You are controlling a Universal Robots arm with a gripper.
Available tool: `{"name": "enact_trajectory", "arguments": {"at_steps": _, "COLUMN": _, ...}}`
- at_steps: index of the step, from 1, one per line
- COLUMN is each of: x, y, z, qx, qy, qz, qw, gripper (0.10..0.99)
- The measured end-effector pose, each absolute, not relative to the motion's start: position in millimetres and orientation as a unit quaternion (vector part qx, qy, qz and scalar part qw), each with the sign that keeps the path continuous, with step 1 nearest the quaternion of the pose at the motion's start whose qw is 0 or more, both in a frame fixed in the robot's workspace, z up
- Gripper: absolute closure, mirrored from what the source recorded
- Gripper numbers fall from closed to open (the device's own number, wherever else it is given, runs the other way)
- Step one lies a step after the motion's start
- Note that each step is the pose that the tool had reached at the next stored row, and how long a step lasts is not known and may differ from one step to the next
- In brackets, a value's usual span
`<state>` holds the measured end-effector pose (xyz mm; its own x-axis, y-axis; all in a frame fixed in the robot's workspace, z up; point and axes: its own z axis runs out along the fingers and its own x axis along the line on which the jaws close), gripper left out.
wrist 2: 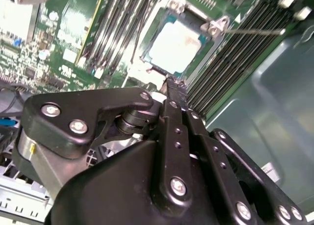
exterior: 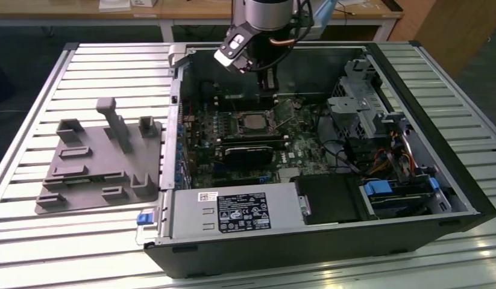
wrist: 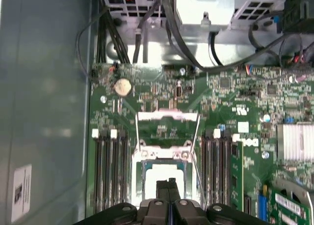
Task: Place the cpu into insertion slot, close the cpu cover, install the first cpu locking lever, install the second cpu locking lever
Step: 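Close the cpu cover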
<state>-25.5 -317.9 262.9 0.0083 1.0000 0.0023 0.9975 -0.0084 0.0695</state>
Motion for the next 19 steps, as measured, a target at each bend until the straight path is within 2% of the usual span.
{"name": "enact_trajectory", "arguments": {"at_steps": 19, "x": 49.1, "y": -317.9, "z": 262.9, "qx": 0.710, "qy": 0.704, "qz": 0.014, "qw": 0.012, "gripper": 0.984}}
